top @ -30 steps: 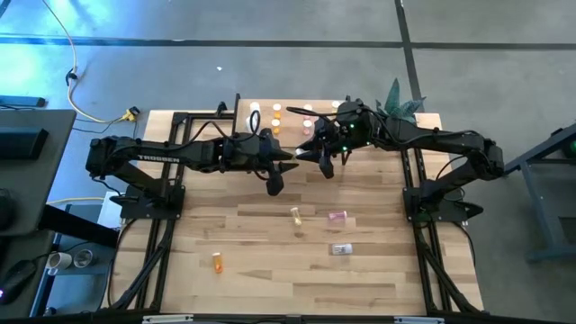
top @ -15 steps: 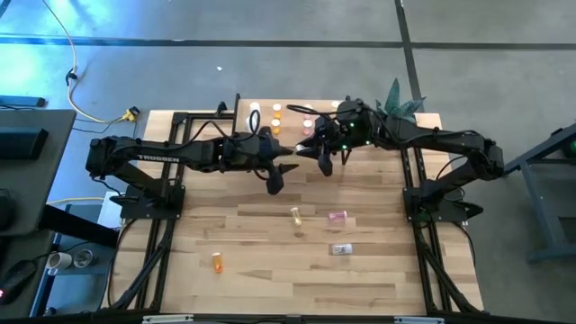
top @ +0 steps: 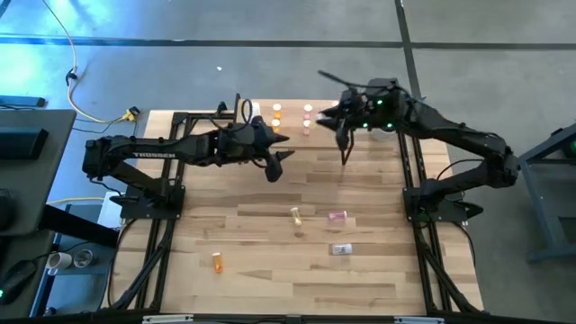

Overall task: Pick and place medicine bottles onto shelf by color
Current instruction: Put the bottom yellow pill bottle aligned with the other yellow pill bottle on the shelf

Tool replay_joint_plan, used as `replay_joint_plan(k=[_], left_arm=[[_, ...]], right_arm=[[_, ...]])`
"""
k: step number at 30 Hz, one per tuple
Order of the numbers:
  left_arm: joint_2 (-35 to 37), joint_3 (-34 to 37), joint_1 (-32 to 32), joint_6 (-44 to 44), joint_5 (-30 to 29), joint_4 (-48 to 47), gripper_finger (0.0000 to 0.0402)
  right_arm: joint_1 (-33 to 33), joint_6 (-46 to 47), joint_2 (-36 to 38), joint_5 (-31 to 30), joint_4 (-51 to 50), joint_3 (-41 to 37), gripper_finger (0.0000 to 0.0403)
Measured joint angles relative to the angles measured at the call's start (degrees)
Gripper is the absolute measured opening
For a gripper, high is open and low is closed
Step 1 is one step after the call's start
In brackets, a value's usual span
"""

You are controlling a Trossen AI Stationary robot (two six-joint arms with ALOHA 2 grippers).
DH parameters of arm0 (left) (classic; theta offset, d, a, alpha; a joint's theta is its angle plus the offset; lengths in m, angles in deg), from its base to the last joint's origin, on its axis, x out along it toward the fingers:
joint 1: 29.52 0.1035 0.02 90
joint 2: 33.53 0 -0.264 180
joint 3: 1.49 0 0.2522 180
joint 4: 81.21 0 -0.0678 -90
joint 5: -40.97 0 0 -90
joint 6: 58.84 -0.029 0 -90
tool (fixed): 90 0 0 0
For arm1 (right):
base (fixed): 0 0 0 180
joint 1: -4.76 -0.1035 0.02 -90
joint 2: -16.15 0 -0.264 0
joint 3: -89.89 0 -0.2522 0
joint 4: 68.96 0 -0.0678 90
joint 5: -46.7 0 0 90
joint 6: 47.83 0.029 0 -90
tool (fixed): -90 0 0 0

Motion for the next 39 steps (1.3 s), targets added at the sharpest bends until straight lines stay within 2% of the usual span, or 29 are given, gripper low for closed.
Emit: replay_joint_plan(k=[4, 10, 15, 18, 21, 27, 39], left_arm=[[0.6, 0.0, 1.3, 0.4, -0.7, 0.0, 0.0204], [1.6, 0.0, 3.1, 0.5, -2.4, 0.0, 0.0204], [2.1, 0.0, 4.2, 0.5, -2.6, -0.2, 0.0205], [2.4, -0.1, 4.2, 0.5, -2.8, 0.3, 0.0204], [2.2, -0.1, 4.5, 0.5, -4.0, -0.1, 0.0204], [2.3, -0.1, 4.5, 0.9, -4.1, 0.1, 0.0204], [2.3, -0.1, 4.5, 0.9, -4.1, 0.1, 0.0204]], right_arm=[[3.4, -2.6, 3.3, -1.1, -1.9, 0.0, 0.0099], [9.5, -5.8, 7.4, -6.6, -5.2, 0.0, 0.0099], [16.1, -4.1, 7.2, -5.9, -9.4, -0.8, 0.0099], [18.2, -3.2, 6.4, -2.0, -9.5, -4.1, 0.0099], [18.2, -2.1, 6.2, 1.2, -7.0, -8.1, 0.0099], [15.9, -2.1, 6.1, 3.3, -6.1, -13.6, 0.0099], [13.4, -8.9, -0.8, 4.1, -5.5, -14.1, 0.0099]])
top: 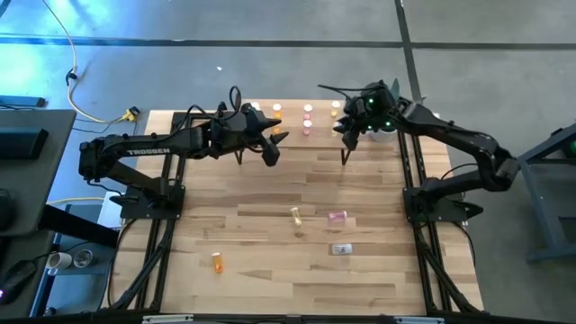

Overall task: Pick and place medicine bottles onto shelf by color
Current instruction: Put the bottom yellow pill bottle aligned with the other yellow pill bottle on the shelf, then put the yellow pill bottle aligned with the other yellow pill bottles on the shelf

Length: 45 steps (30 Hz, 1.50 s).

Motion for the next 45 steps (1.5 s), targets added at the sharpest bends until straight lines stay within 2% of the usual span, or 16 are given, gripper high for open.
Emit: replay_joint_plan(k=[15, 29, 45], left_arm=[[0.0, 0.0, 0.0, 0.0, -0.9, 0.0, 0.0204], [-0.1, 0.0, 0.0, 1.5, -1.3, 0.1, 0.0204], [-0.1, 0.0, 0.0, 1.5, -1.3, 0.1, 0.0204]], right_arm=[[2.0, -5.8, -1.3, -0.4, -0.3, 0.0, 0.0099], [2.2, -6.9, -3.3, 1.5, -0.5, 0.1, 0.0099], [2.1, -7.3, -3.5, 1.3, 0.5, 0.2, 0.0176]])
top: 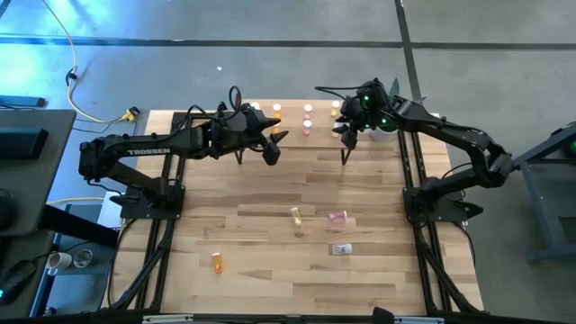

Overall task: Pick and place medicine bottles onto shelf by color
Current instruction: Put the yellow pill bottle aligned with the other yellow pill bottles on the shelf

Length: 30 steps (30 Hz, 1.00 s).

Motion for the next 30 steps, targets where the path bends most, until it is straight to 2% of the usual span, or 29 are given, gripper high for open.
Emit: replay_joint_plan(k=[12, 20, 30], left_arm=[[0.0, 0.0, 0.0, 0.0, 0.0, 0.0, 0.0204], [1.0, 0.0, 0.0, -0.4, 0.0, -0.8, 0.0204], [5.7, 0.0, 0.0, -0.5, 0.0, -8.8, 0.0204]], right_arm=[[0.0, 0.0, 0.3, -1.7, 1.6, 0.0, 0.0188], [0.0, -0.7, 3.2, -2.9, 4.8, 0.0, 0.0188], [-0.7, 3.8, 6.8, -3.0, 4.7, 0.0, 0.0189]])
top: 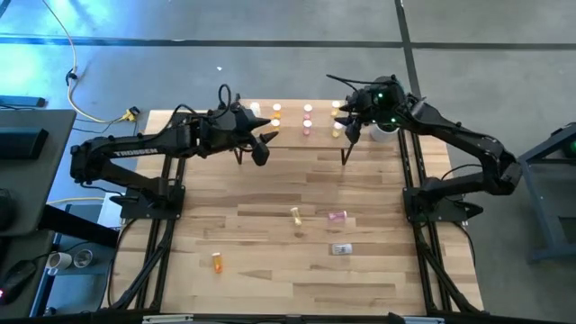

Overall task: Pick and place medicine bottles onto shelf by color
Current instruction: Put the yellow pill bottle aligned with the other yellow pill bottles on the shelf

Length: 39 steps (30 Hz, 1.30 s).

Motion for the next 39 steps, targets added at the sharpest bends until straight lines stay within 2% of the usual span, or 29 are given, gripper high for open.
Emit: replay_joint_plan(k=[4, 10, 18, 26, 32, 39], left_arm=[[2.5, 0.0, -0.1, 0.9, 2.0, -6.9, 0.0204], [5.5, 0.0, -0.5, 4.0, 9.2, -15.5, 0.0204], [6.7, 0.0, -5.2, 3.9, 10.2, -24.9, 0.0204], [6.5, 0.0, -11.9, 7.6, 10.2, -34.5, 0.0204], [6.5, 0.0, -15.4, 9.5, 10.0, -43.3, 0.0204], [6.5, 0.0, -18.0, 9.5, 9.9, -49.0, 0.0204]], right_arm=[[-1.5, 4.4, 3.6, -0.1, 0.0, 0.0, 0.0189], [-6.3, 15.4, 9.2, -0.1, -1.6, 0.0, 0.0189], [-16.0, 35.5, 11.6, -0.3, -8.9, 0.0, 0.0189], [-28.7, 53.3, 8.8, -12.0, -15.3, 0.0, 0.0189], [-38.2, 61.1, 4.2, -19.0, -10.3, 0.0, 0.0189], [-46.5, 61.0, -2.3, -25.3, 5.8, 0.0, 0.0185]])
